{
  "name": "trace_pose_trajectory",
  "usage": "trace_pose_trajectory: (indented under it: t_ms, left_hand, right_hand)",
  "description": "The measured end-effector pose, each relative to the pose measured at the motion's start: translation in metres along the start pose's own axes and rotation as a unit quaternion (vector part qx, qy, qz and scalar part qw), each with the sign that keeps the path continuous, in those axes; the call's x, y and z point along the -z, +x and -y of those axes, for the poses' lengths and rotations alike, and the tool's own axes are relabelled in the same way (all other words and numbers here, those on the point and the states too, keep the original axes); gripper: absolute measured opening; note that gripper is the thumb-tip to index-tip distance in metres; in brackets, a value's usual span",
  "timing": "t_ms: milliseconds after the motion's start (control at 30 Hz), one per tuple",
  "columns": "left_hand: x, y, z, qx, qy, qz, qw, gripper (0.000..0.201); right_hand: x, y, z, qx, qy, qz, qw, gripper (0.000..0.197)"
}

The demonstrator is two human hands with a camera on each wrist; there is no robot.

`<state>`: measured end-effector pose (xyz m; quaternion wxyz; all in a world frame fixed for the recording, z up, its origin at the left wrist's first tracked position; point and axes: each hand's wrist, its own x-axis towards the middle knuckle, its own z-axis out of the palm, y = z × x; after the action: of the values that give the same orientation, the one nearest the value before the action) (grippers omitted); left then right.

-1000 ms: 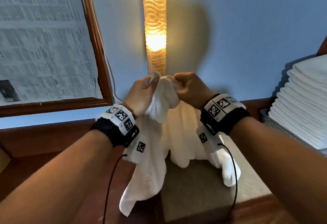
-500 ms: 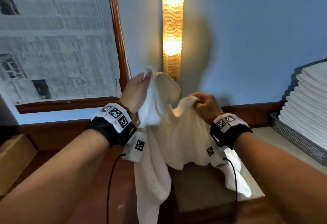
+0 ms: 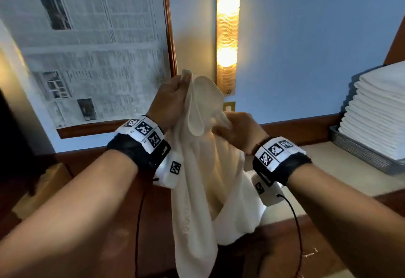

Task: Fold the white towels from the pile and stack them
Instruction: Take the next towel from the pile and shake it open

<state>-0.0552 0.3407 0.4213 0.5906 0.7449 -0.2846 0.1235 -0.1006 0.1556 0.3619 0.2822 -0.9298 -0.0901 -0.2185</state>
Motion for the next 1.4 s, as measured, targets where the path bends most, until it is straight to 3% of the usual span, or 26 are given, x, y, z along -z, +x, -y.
trace_pose_trajectory:
  t_ms: [167, 267, 333, 433, 533, 600, 833, 933, 1067, 1133, 1267, 1400]
  left_hand:
    - [0.056, -0.041, -0.001, 0.022, -0.023, -0.004, 0.999, 0.039]
    - [0.073, -0.068, -0.002, 0.039, 0.001, 0.011, 0.999, 0.047]
    - [0.076, -0.082, -0.006, 0.050, 0.001, 0.025, 0.998, 0.048]
    - [0.075, -0.103, -0.009, 0.064, 0.003, 0.048, 0.997, 0.043]
    - [0.071, -0.122, -0.006, 0.085, -0.037, 0.072, 0.993, 0.045]
    - [0.071, -0.133, -0.004, 0.085, -0.049, 0.079, 0.992, 0.042]
    - [0.106, -0.140, -0.012, 0.048, 0.013, 0.004, 0.999, 0.040]
    - [0.125, -0.138, -0.014, 0.057, -0.017, -0.056, 0.997, 0.044]
    - [0.144, -0.140, -0.013, 0.045, -0.037, -0.053, 0.997, 0.042]
    - [0.145, -0.144, -0.015, 0.047, -0.020, -0.050, 0.997, 0.047]
    - [0.133, -0.154, -0.022, 0.067, 0.018, -0.023, 0.997, 0.052]
    - [0.118, -0.161, -0.018, 0.071, 0.002, 0.050, 0.996, 0.050]
  right_hand:
    - [-0.039, -0.063, -0.023, -0.161, 0.067, 0.006, 0.985, 0.034]
    - [-0.042, -0.079, -0.017, -0.194, 0.083, 0.008, 0.977, 0.030]
    - [-0.036, -0.078, 0.009, -0.171, 0.110, -0.023, 0.979, 0.028]
    - [-0.026, -0.065, 0.066, -0.093, 0.158, -0.049, 0.982, 0.043]
    - [-0.022, -0.049, 0.112, -0.001, 0.104, -0.015, 0.994, 0.012]
    - [-0.019, -0.043, 0.127, 0.018, 0.079, -0.008, 0.997, 0.006]
    - [-0.031, -0.080, 0.143, 0.061, 0.072, 0.051, 0.994, 0.007]
    - [-0.051, -0.103, 0.119, -0.003, -0.002, 0.074, 0.997, 0.024]
    - [-0.063, -0.121, 0.073, -0.098, 0.017, 0.098, 0.990, 0.033]
    - [-0.060, -0.118, 0.068, -0.106, 0.040, 0.070, 0.991, 0.031]
    - [-0.049, -0.092, 0.106, -0.029, 0.056, 0.044, 0.997, 0.031]
    - [-0.034, -0.064, 0.156, 0.091, 0.041, -0.007, 0.995, 0.022]
